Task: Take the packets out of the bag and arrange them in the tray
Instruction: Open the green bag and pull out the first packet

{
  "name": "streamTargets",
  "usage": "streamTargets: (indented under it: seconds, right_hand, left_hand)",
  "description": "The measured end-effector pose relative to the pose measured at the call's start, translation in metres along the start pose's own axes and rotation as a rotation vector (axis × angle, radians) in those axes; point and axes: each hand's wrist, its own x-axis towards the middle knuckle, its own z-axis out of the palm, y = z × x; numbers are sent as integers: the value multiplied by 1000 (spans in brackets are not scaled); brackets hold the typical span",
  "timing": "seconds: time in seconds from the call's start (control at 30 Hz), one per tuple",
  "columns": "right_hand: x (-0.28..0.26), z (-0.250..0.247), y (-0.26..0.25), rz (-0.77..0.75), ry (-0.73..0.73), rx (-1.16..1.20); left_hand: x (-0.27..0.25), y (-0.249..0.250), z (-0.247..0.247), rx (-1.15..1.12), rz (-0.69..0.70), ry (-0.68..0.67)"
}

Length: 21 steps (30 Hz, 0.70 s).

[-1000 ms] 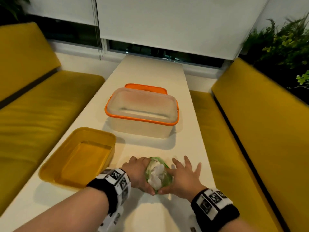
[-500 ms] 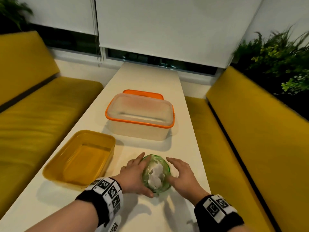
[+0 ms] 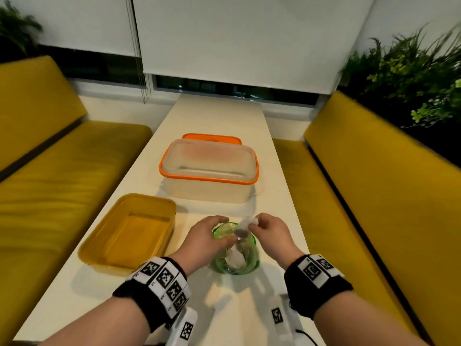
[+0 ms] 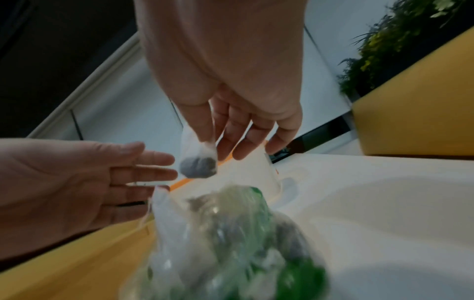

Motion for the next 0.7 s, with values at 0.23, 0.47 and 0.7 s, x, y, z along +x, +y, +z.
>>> streamTargets:
  seconds: [0.23,0.47,0.7]
  right_hand:
    - [-4,-7,-35,-105,-165,149]
    - [-15,4,-12,-51,7,-72]
    - [-22,22,10,-85,-59,-195]
  left_hand:
    - [8,18,-6,-561,-19,-316]
    - [-4,0,5,-1195,-330,-209]
    - [-1,-20,-19,-1265,-401,-54]
